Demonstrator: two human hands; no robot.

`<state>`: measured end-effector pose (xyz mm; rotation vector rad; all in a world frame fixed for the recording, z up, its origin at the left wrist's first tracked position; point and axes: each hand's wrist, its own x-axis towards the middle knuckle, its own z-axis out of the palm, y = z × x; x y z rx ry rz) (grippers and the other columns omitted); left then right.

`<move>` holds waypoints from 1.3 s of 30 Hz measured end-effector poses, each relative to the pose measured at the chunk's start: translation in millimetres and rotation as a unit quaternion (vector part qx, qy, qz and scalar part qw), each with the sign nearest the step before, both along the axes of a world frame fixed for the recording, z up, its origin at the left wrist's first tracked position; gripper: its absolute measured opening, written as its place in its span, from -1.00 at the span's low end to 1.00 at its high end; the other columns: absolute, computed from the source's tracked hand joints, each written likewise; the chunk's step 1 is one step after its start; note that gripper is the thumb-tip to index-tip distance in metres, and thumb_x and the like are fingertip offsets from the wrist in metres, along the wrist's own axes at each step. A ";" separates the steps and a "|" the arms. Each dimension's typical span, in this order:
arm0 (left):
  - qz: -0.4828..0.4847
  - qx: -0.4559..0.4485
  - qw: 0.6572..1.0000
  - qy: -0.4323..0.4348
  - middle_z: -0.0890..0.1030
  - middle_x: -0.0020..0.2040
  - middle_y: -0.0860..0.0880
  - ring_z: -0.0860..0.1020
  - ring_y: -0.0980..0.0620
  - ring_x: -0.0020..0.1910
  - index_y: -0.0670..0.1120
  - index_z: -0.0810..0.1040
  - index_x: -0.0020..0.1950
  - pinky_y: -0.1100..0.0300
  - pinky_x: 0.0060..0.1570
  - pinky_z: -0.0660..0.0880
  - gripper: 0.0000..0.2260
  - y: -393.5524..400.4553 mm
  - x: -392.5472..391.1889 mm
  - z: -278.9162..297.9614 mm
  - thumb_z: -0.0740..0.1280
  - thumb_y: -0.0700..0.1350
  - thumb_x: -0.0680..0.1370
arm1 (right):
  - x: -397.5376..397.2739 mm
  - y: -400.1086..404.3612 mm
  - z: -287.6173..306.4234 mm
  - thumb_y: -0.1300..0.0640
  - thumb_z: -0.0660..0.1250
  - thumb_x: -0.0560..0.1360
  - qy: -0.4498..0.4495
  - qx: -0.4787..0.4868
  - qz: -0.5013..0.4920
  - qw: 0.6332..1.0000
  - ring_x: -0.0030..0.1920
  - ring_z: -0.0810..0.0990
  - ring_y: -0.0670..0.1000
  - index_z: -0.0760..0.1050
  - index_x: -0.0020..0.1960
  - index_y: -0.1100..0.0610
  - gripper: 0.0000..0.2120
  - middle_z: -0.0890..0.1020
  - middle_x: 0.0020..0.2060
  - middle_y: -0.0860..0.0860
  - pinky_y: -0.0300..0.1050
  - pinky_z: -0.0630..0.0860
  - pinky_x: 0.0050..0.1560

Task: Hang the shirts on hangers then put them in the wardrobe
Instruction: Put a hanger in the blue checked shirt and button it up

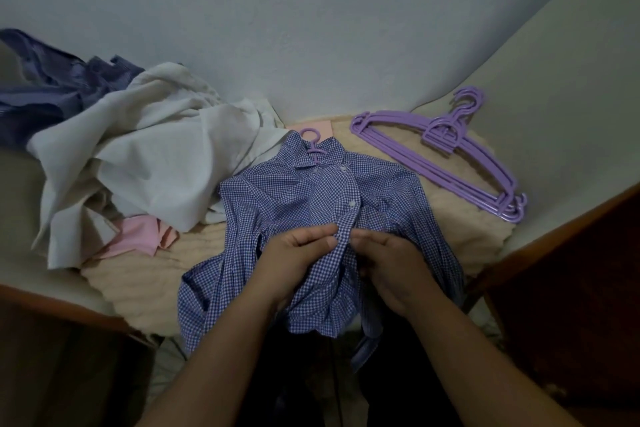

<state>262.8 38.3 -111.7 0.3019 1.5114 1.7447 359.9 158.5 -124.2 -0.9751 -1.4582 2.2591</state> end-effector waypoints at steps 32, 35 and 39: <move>0.025 -0.005 0.984 0.176 0.65 -0.04 -0.12 0.64 0.00 0.01 0.05 0.71 -0.15 0.16 0.09 0.55 -0.83 6.6 -0.1 -2.4 0.49 -0.03 0.27 | 2.5 -3.7 33.3 0.18 0.36 0.50 -0.017 0.252 0.056 0.966 -0.40 0.54 -0.28 0.58 0.17 0.10 -0.76 0.63 -0.33 -0.16 -0.38 0.44 -0.38; 0.030 -0.020 0.978 0.207 0.64 -0.11 -0.04 0.63 0.08 -0.04 0.02 0.70 -0.13 0.27 0.03 0.54 -0.84 7.8 0.5 -3.4 0.49 -0.05 0.30 | -2.1 -4.0 33.3 0.18 0.39 0.48 -0.029 0.248 0.047 0.967 -0.36 0.58 -0.25 0.58 0.16 0.12 -0.75 0.66 -0.21 -0.02 -0.33 0.49 -0.38; 0.018 -0.011 0.979 0.204 0.61 -0.15 0.03 0.61 0.20 -0.10 -0.03 0.70 -0.11 0.38 -0.06 0.50 -0.82 5.4 -2.1 -4.1 0.48 -0.14 0.30 | -4.0 -2.2 32.3 0.23 0.39 0.47 -0.028 0.199 0.039 0.979 -0.36 0.61 -0.10 0.60 0.10 0.15 -0.80 0.68 -0.22 0.08 -0.22 0.54 -0.38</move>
